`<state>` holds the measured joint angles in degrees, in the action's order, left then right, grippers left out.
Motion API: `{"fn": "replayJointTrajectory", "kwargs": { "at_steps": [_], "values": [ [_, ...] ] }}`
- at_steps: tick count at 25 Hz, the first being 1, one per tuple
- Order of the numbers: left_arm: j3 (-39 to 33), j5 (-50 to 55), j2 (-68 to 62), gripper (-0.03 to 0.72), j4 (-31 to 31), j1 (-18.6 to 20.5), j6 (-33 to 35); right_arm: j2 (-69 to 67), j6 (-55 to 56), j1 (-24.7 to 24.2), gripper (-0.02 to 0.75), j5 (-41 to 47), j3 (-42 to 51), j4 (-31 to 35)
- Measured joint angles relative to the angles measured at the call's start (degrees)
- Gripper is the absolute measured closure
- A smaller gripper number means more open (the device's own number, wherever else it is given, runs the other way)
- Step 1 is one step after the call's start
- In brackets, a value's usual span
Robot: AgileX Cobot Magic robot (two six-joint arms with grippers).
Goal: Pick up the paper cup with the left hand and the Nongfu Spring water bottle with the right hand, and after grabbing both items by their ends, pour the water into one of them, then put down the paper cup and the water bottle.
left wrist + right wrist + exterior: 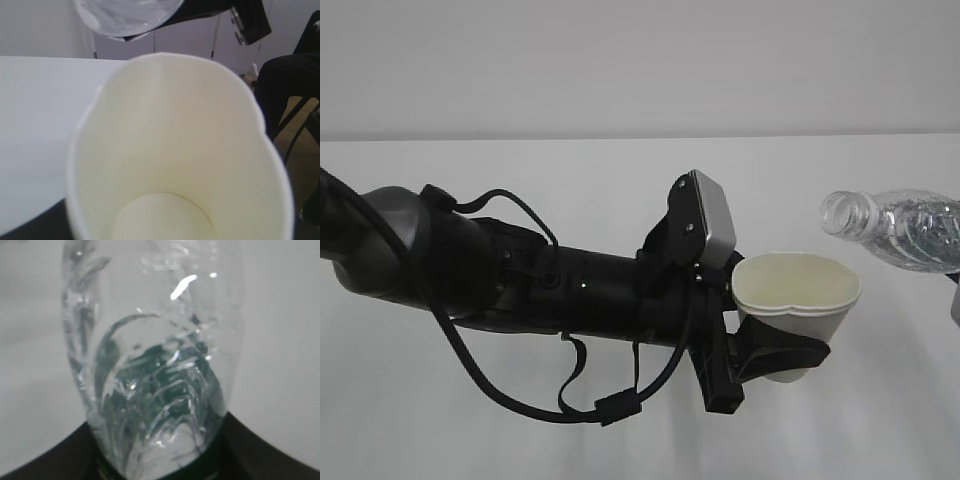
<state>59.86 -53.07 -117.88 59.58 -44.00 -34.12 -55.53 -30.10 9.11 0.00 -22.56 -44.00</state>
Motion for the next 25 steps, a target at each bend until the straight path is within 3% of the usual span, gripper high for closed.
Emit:
{"fn": "replayJointTrajectory", "kwargs": {
  "at_steps": [25],
  "values": [
    [0.00, 0.00, 0.00, 0.298, 0.00, 0.00, 0.00, 0.00, -0.04, 0.00, 0.381, 0.56, -0.67, -11.14]
  ]
}}
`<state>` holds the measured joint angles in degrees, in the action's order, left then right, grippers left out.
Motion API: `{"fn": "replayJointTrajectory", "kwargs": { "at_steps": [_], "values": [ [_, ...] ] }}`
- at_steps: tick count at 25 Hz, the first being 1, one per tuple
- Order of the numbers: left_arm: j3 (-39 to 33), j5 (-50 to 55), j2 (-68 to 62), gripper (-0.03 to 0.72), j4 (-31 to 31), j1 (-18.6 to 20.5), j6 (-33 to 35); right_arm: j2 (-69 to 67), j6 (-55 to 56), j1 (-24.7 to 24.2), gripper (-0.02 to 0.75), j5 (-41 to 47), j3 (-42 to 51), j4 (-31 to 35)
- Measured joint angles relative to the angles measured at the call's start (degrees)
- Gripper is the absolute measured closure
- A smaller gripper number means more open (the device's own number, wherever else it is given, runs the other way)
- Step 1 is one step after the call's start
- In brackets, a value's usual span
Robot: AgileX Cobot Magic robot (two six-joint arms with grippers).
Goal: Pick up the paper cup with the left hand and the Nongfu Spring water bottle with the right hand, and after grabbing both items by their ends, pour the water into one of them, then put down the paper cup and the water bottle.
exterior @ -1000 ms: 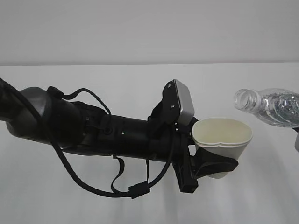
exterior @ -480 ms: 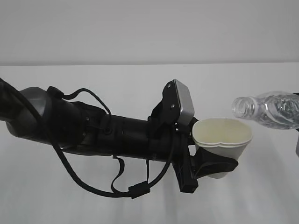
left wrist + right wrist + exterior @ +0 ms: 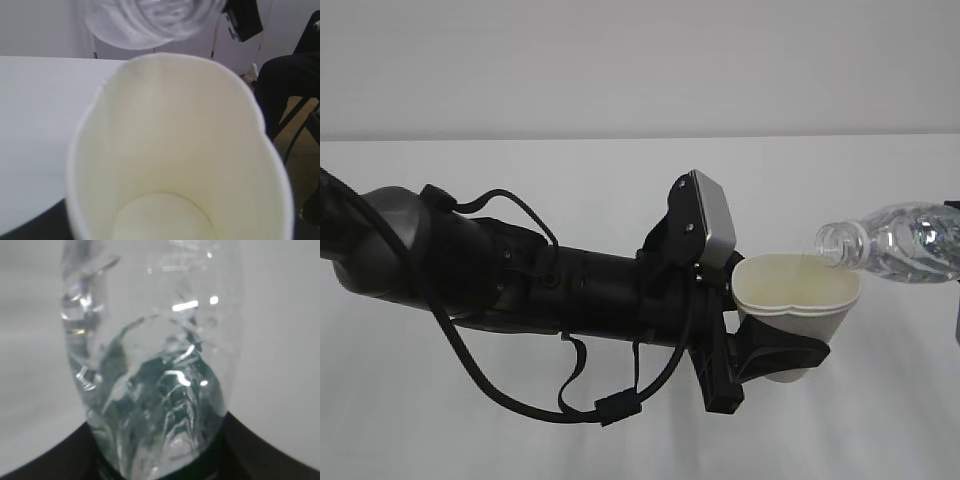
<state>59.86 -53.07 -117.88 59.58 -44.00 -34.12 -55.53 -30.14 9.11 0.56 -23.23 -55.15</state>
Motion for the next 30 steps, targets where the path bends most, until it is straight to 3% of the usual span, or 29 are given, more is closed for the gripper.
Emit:
{"fn": "replayJointTrajectory", "kwargs": {
  "at_steps": [30],
  "values": [
    [0.00, 0.00, 0.00, 0.298, 0.22, 0.00, -0.60, 0.00, -0.09, 0.00, 0.381, 1.93, -1.86, -5.38]
  ]
}}
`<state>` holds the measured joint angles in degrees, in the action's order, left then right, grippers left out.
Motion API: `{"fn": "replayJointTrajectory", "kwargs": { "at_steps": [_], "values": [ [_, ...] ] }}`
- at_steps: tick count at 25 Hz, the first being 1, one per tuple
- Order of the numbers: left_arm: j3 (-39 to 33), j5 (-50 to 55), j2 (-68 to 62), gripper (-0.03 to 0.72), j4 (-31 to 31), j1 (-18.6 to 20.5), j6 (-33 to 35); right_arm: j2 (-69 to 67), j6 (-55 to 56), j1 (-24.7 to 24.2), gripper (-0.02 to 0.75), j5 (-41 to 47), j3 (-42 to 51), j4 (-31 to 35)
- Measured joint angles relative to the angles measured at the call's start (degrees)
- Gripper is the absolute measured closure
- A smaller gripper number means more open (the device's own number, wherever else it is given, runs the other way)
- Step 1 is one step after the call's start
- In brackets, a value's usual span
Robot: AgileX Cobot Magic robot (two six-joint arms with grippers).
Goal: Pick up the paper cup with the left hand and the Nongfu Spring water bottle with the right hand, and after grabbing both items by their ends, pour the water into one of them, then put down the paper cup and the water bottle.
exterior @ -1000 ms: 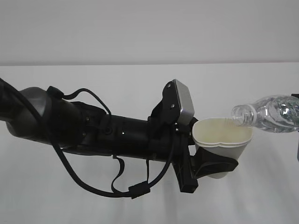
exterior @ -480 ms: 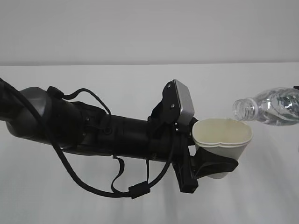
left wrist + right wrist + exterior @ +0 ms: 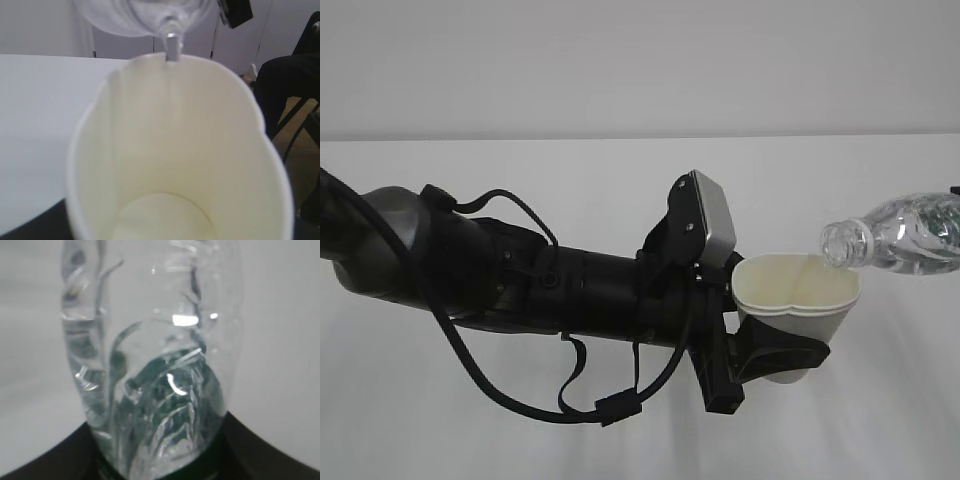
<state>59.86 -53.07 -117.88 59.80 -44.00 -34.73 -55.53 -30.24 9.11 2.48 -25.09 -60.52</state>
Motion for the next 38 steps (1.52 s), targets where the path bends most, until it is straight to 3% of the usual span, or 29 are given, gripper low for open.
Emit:
{"fn": "replayJointTrajectory", "kwargs": {
  "at_steps": [38],
  "values": [
    [0.00, 0.00, 0.00, 0.298, 0.00, 0.00, -0.09, 0.00, 0.00, 0.00, 0.381, 0.45, 0.00, -2.50]
  ]
}}
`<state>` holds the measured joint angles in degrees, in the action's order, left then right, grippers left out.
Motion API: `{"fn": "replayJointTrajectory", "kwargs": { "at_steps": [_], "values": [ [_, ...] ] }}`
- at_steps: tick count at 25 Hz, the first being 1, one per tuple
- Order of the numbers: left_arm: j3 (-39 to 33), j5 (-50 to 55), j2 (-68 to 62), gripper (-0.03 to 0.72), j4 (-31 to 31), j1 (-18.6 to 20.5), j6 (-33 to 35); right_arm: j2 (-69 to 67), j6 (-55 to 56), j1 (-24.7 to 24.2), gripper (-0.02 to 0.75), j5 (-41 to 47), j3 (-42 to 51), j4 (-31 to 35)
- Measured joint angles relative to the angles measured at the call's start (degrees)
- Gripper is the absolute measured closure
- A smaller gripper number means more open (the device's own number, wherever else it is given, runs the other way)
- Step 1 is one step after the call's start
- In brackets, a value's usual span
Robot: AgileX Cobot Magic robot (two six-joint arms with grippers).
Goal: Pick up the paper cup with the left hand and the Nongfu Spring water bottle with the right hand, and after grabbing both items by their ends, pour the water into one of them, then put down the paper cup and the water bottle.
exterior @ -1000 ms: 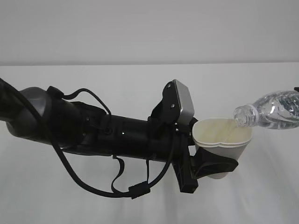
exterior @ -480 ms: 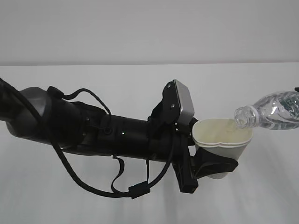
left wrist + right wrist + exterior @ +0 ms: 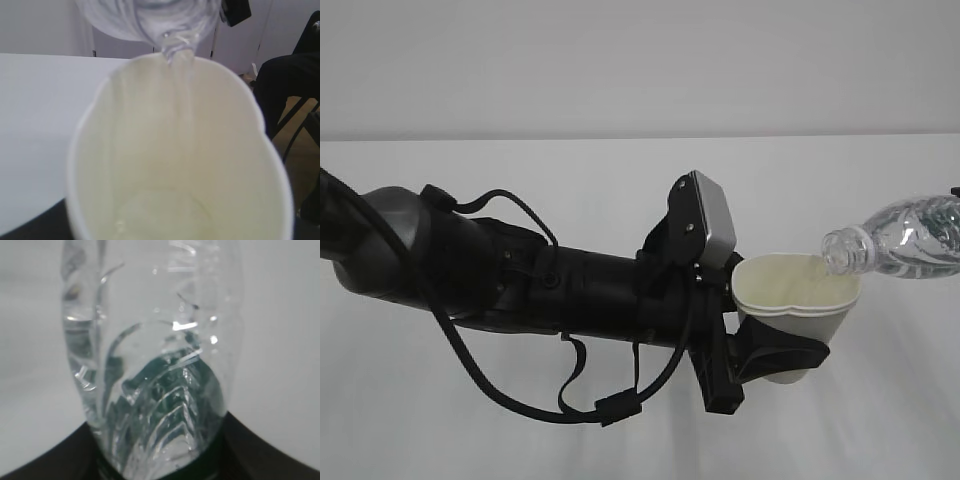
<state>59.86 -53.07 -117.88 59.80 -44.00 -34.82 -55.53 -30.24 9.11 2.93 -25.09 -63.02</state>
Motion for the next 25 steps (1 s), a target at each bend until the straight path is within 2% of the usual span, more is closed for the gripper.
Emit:
{"fn": "replayJointTrajectory", "kwargs": {
  "at_steps": [25],
  "values": [
    [0.00, 0.10, 0.00, 0.298, 0.13, 0.00, 0.00, 0.00, 0.00, 0.00, 0.381, 0.32, 0.00, -0.48]
  ]
}}
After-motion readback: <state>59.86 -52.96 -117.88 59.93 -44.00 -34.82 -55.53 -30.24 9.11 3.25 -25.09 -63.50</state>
